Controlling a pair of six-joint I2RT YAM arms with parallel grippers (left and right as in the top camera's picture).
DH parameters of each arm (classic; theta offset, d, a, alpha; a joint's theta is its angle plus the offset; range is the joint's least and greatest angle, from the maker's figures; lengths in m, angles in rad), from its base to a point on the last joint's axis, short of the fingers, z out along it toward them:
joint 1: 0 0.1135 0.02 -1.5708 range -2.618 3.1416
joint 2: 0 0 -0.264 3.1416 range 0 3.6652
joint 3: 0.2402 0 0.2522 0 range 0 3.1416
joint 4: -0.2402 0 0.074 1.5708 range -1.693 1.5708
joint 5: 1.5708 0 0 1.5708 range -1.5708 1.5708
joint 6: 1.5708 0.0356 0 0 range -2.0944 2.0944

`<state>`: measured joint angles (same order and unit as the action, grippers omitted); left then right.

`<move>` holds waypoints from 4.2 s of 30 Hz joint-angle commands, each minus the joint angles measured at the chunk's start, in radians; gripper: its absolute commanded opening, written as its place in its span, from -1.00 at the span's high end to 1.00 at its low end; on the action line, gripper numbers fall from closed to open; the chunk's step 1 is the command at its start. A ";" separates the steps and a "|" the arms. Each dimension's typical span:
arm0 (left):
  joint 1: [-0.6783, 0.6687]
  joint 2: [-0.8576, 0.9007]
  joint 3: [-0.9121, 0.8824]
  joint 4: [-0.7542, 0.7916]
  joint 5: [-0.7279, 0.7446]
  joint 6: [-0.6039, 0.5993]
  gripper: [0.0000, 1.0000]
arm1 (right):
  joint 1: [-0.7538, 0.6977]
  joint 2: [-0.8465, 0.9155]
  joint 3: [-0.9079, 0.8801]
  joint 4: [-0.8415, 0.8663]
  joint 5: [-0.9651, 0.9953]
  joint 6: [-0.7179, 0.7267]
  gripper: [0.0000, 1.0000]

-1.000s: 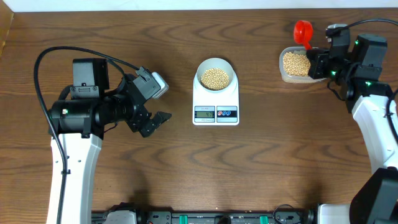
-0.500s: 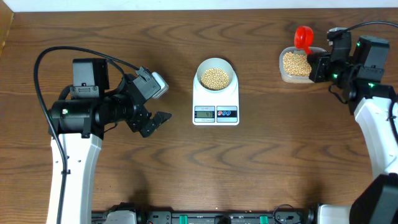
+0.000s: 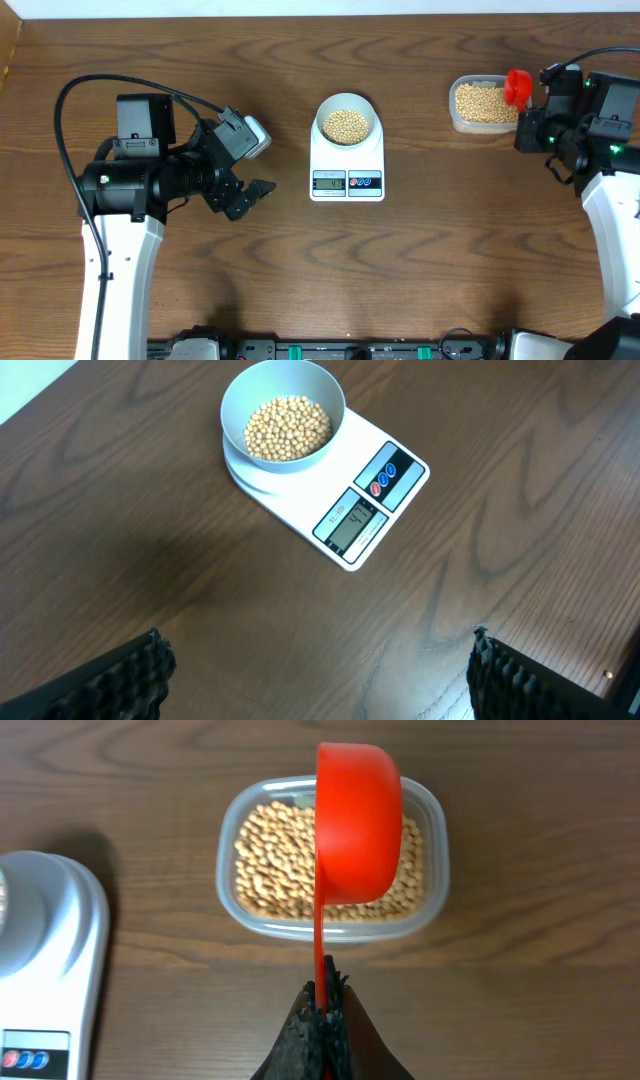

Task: Scoop item into bowl and weigh 50g on scale
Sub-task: 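Carry the empty red scoop rightward to the soybean tub, then lower the red scoop into the soybean tub with the right gripper, then drag the scoop through the soybeans to fill it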

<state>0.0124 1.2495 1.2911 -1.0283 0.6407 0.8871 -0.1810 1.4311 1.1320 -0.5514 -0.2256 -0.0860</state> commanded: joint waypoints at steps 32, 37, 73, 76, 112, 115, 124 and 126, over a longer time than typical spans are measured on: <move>0.004 0.007 0.014 -0.003 -0.005 -0.005 -0.92 | 0.080 0.196 -0.001 0.126 0.224 -0.300 0.98; 0.004 0.008 0.014 -0.003 -0.005 -0.005 -0.92 | 0.138 0.240 -0.001 0.138 0.335 -0.358 0.98; 0.004 0.008 0.014 -0.003 -0.005 -0.005 -0.92 | 0.211 0.258 -0.001 0.119 0.407 -0.422 0.98; 0.004 0.007 0.014 -0.003 -0.005 -0.005 -0.92 | 0.209 0.258 -0.001 0.113 0.360 -0.372 0.98; 0.004 0.008 0.014 -0.003 -0.005 -0.005 -0.92 | -0.007 0.257 -0.001 0.098 -0.171 0.039 0.98; 0.004 0.007 0.014 -0.003 -0.005 -0.005 -0.92 | -0.021 0.256 -0.001 0.098 -0.171 0.042 0.98; 0.004 0.007 0.014 -0.003 -0.005 -0.005 -0.92 | -0.031 0.203 -0.001 0.099 -0.170 0.040 0.98; 0.004 0.007 0.014 -0.003 -0.005 -0.005 -0.92 | -0.031 0.203 -0.001 0.097 -0.170 0.040 0.98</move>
<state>0.0124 1.2495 1.2911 -1.0283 0.6407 0.8871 -0.2066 1.6653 1.1309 -0.4522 -0.3752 -0.0578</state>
